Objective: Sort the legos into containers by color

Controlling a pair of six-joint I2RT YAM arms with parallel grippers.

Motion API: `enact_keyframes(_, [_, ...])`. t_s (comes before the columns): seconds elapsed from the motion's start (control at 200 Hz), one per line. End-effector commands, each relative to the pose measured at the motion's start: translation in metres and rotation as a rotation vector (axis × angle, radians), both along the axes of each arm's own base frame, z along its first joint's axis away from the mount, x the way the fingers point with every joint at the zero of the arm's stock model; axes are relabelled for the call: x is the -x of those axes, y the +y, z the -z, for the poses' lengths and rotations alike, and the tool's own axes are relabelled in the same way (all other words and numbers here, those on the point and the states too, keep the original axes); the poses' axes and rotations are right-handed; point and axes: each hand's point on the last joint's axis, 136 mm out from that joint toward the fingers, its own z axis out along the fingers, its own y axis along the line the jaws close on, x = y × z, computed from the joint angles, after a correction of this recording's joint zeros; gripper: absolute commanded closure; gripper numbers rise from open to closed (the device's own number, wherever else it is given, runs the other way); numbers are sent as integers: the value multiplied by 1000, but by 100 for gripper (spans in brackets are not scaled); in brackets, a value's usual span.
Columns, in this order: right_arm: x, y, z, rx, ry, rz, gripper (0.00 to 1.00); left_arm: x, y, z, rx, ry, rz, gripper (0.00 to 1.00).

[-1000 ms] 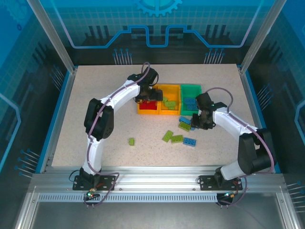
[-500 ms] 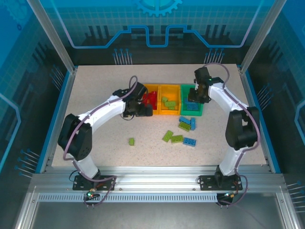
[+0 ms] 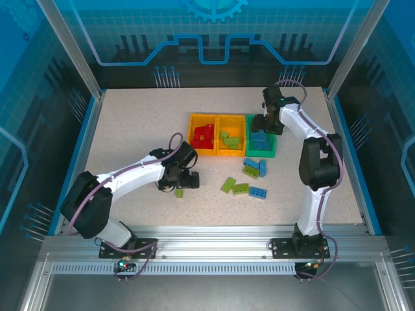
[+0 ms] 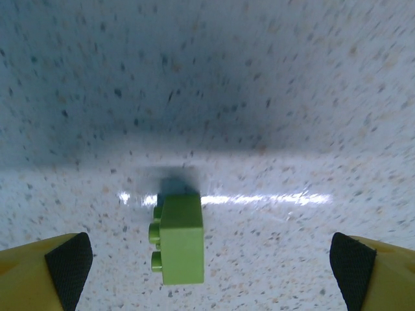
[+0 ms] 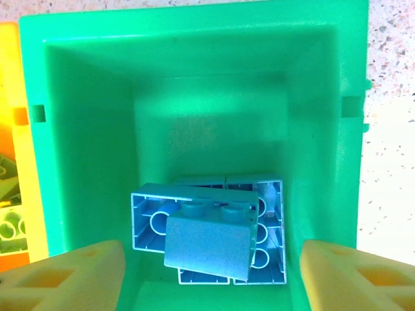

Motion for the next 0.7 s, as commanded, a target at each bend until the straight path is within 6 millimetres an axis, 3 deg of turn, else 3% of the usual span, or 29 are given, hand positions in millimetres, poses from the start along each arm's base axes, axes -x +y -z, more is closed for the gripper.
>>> enact_keyframes(0.0, [6, -2, -29, -32, -37, 2, 22, 18, 6, 7, -18, 28, -38, 3])
enact_keyframes(0.23, [21, -1, -56, -56, -84, -7, 17, 28, 7, 24, -18, 42, -41, 9])
enact_keyframes(0.48, [60, -11, -54, -38, -77, -6, 16, 14, 0, 39, -43, 37, -5, 18])
enact_keyframes(0.58, [80, -14, -46, -37, -57, 1, 16, 8, -4, 46, -52, 44, 11, 27])
enact_keyframes(0.695, [101, -21, -37, -23, -36, 12, 16, 4, -8, 50, -62, 61, 20, 47])
